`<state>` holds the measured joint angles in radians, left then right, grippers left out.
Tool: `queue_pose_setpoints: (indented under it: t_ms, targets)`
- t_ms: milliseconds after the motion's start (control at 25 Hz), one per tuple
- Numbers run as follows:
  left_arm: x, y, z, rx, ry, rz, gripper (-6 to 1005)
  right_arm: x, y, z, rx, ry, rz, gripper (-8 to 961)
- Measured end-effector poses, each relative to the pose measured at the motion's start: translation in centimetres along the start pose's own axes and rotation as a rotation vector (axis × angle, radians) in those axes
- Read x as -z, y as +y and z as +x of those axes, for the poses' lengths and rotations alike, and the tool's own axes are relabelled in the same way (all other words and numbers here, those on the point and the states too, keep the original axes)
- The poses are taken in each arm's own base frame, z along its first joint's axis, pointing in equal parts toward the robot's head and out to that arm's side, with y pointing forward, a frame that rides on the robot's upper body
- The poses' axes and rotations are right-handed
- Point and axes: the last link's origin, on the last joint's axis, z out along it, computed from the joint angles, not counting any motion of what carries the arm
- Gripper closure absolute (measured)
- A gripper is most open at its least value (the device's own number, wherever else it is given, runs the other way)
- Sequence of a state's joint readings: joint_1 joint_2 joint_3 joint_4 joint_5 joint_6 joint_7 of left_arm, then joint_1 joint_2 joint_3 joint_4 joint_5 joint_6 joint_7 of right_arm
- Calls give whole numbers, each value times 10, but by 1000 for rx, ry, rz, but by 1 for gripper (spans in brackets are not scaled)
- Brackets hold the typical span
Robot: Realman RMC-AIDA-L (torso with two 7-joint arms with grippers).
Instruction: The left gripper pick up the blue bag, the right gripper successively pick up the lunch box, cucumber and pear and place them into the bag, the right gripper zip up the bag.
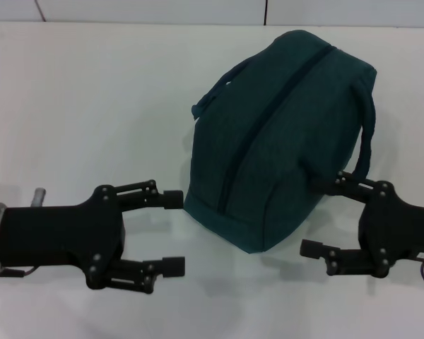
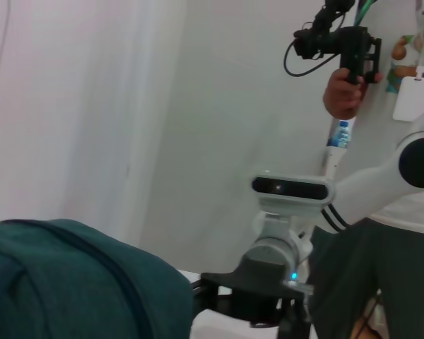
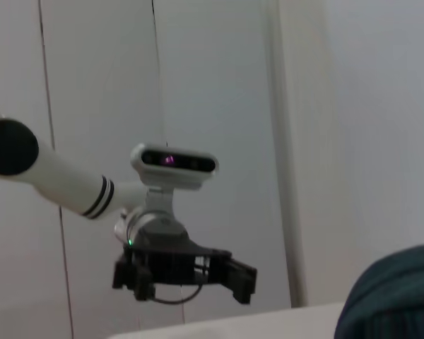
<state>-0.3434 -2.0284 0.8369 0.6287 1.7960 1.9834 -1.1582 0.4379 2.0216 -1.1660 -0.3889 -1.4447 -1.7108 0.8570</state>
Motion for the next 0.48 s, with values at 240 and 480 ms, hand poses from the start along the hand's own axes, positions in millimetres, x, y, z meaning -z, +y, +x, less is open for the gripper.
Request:
queue_pose_setpoints:
  t_ms: [240,480]
  targets:
    - [-1,2,1,4,-4,-22,119,-7,0,4,-7,16,3,78]
    - [1,4,1,8,-1,-37,120,-9,-4,5,-8,17,27,78]
